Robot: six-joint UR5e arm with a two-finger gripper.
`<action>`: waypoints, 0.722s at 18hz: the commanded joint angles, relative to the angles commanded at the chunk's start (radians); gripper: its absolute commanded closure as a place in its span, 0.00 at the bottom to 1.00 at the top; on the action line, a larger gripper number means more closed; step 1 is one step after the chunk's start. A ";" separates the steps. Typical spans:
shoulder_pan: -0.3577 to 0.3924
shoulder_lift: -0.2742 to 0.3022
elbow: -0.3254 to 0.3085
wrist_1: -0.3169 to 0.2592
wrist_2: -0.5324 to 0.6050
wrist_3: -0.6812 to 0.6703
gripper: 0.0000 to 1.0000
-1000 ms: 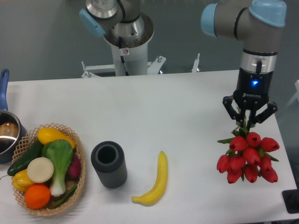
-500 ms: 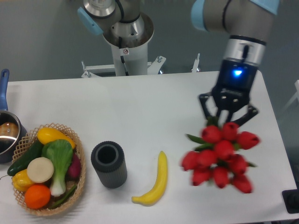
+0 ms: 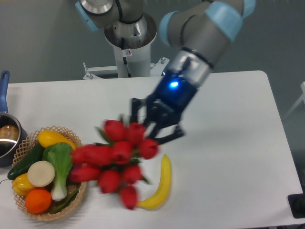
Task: Insert the flowers into the vase
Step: 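Carry the held tulips over toward the black vase, then lower the tulip stems down into the black vase opening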
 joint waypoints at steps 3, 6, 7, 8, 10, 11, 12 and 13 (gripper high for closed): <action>-0.031 -0.034 0.000 0.025 -0.011 0.000 0.87; -0.049 -0.049 -0.003 0.025 -0.012 0.000 0.87; -0.057 -0.055 -0.003 0.025 -0.012 0.002 0.87; -0.058 -0.060 -0.003 0.028 -0.012 0.003 0.87; -0.058 -0.063 -0.005 0.032 -0.015 0.005 0.87; -0.058 -0.064 -0.006 0.032 -0.026 0.005 0.87; -0.058 -0.066 -0.012 0.032 -0.040 0.006 0.87; -0.058 -0.068 -0.023 0.034 -0.048 0.006 0.87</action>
